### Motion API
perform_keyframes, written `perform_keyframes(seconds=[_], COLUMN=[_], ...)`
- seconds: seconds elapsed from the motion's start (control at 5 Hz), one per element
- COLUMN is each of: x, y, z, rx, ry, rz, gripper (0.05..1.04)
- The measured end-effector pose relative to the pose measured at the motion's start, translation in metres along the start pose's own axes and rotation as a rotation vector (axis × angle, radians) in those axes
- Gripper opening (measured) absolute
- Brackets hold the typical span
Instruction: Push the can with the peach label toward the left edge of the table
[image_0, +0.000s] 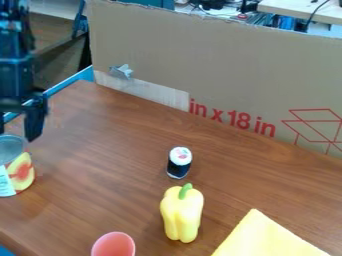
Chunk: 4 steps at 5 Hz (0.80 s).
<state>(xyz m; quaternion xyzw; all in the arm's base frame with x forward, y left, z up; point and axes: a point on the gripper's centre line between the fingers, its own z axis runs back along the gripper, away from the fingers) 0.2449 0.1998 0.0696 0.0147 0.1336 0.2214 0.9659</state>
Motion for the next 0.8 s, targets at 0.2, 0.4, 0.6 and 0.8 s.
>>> perform_keyframes(seconds=[0.2,0.4,0.6,0.8], x=[-0.008,-0.016,-0.025,-0.032], y=[-0.012,-0.037,-0.072,-0.109], z=[0.031,0.042,0.049,0.05], rx=[0.037,0.07,0.135,0.158], ry=[-0.147,-0.205,-0.26,-0.271], rz=[-0.059,-0.155,-0.3,-0.431], gripper=[1.001,1.001,1.001,1.001])
